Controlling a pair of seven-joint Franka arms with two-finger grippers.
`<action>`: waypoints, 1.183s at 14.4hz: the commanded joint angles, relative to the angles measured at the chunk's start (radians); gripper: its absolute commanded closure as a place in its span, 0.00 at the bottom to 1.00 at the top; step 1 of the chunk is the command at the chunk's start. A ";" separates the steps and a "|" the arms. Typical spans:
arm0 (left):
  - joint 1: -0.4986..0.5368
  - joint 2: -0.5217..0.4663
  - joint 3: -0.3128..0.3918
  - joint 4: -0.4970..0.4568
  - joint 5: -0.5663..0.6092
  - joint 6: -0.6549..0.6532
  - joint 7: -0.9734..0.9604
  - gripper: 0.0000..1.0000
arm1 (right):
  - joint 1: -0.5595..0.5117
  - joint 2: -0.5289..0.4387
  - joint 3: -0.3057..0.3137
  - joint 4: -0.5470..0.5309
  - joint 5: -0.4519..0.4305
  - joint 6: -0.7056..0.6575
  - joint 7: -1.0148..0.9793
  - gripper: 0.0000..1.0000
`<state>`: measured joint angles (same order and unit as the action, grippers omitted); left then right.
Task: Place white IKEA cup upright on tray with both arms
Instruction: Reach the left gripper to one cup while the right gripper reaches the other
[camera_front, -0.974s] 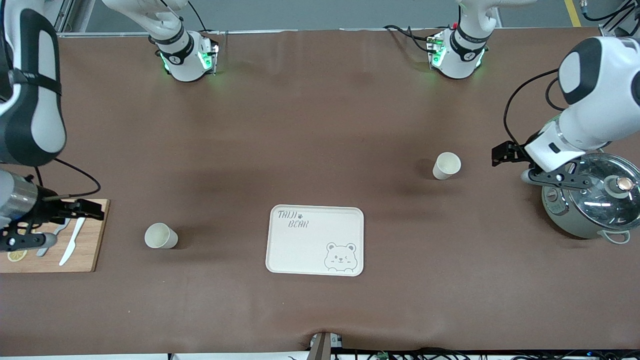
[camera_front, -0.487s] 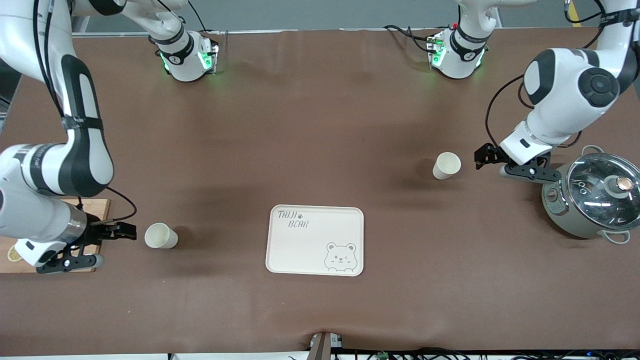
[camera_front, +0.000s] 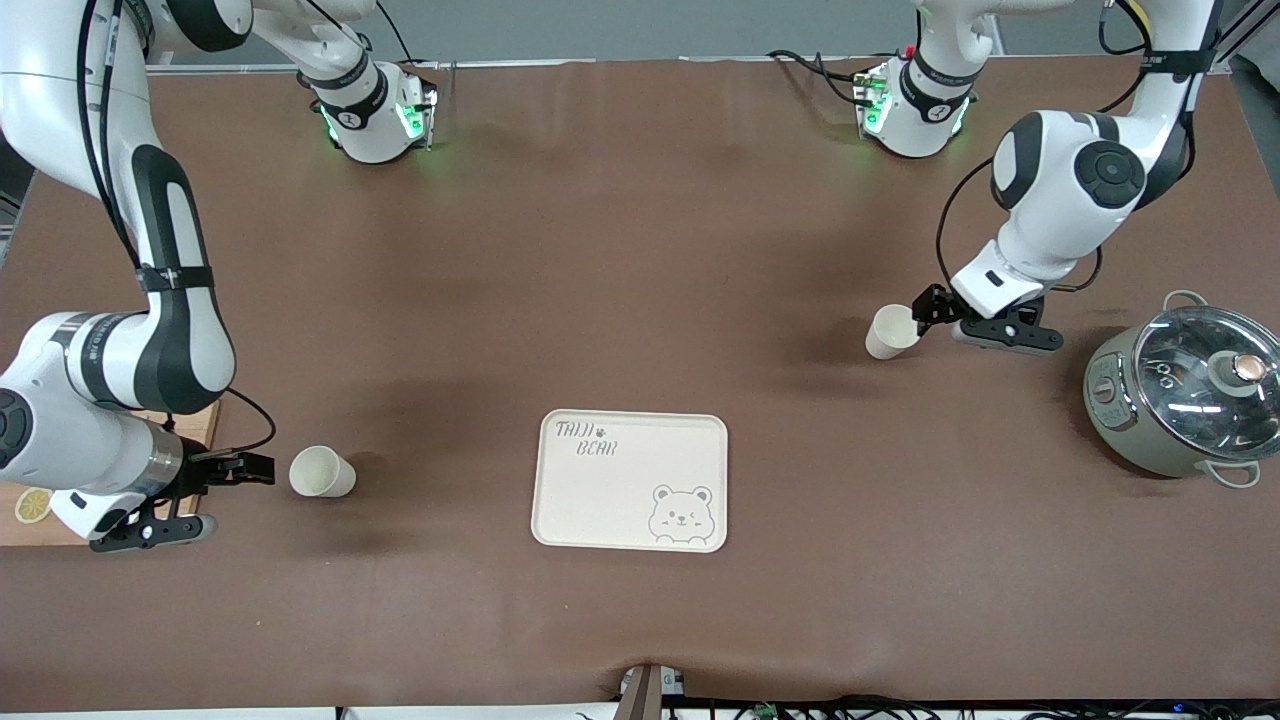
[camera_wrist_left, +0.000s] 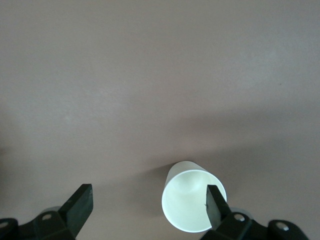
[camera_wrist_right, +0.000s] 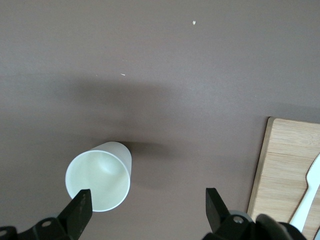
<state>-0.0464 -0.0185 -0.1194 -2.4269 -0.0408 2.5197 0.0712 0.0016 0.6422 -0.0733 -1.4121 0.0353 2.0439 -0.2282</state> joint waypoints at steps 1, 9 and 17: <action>0.003 0.009 -0.029 -0.050 -0.019 0.089 -0.025 0.00 | -0.009 -0.006 0.010 -0.034 0.005 0.036 -0.020 0.00; 0.005 0.120 -0.029 -0.084 -0.019 0.244 -0.025 0.00 | 0.001 0.004 0.012 -0.107 0.005 0.123 -0.022 0.00; 0.010 0.152 -0.029 -0.139 -0.019 0.330 -0.025 0.00 | 0.012 0.004 0.012 -0.165 0.005 0.197 -0.022 0.00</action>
<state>-0.0465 0.1377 -0.1405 -2.5310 -0.0409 2.8304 0.0444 0.0108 0.6569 -0.0623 -1.5528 0.0353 2.2163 -0.2380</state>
